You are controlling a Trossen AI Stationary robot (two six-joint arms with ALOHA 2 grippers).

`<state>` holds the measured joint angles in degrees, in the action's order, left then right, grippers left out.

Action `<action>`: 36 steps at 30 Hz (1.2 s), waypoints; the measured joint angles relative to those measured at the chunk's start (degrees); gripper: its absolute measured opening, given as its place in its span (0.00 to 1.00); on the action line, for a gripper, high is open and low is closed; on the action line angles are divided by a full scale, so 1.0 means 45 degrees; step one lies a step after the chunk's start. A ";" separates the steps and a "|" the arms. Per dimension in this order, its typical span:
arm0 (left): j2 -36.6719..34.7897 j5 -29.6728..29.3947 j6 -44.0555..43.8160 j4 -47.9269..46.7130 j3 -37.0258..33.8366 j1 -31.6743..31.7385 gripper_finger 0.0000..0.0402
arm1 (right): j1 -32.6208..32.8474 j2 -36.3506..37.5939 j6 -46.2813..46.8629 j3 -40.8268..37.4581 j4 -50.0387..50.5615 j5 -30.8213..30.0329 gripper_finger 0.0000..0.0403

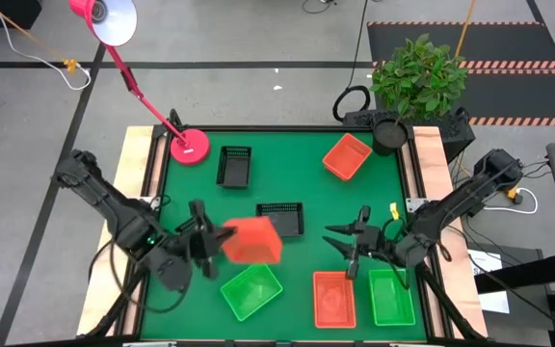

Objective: Stack baskets by color
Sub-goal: Stack the bottom left orange bin on top of the bottom right orange bin

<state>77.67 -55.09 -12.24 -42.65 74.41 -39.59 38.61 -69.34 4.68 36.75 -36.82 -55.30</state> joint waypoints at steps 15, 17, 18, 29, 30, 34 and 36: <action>0.1400 -0.2194 0.2339 0.3639 0.0000 0.1971 0.02 | -0.1111 -0.3604 -0.1941 0.1781 -0.4133 -0.1602 0.27; 0.1761 -0.2928 0.3260 0.4891 -0.0010 0.2090 0.03 | -0.1299 -0.4099 -0.2005 0.2297 -0.4128 -0.1923 0.27; 0.1914 -0.3323 0.3617 0.5568 -0.0010 0.2156 0.03 | -0.1358 -0.4270 -0.2118 0.2506 -0.4128 -0.2030 0.27; 0.2419 -0.5003 0.3404 0.7411 -0.0010 0.2324 0.02 | -0.0612 -0.4425 -0.6256 0.3615 -0.3760 -0.4541 0.27; 0.2419 -0.5003 0.3132 0.7401 -0.0010 0.2374 0.02 | -0.0446 -0.4432 -0.7536 0.4009 -0.3613 -0.5053 0.27; 0.2737 -0.4880 0.2613 0.7427 0.0010 0.2833 0.02 | -0.0342 -0.4625 -1.1238 0.5725 -0.2175 -0.6738 0.27; 0.3037 -0.4765 0.2601 0.7420 -0.0010 0.3090 0.02 | -0.0552 -0.4646 -1.1179 0.6477 -0.0729 -0.6680 0.27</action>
<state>91.33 -76.53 -0.54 -9.26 74.37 -25.68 36.13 -90.25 -45.63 65.90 -40.10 -85.36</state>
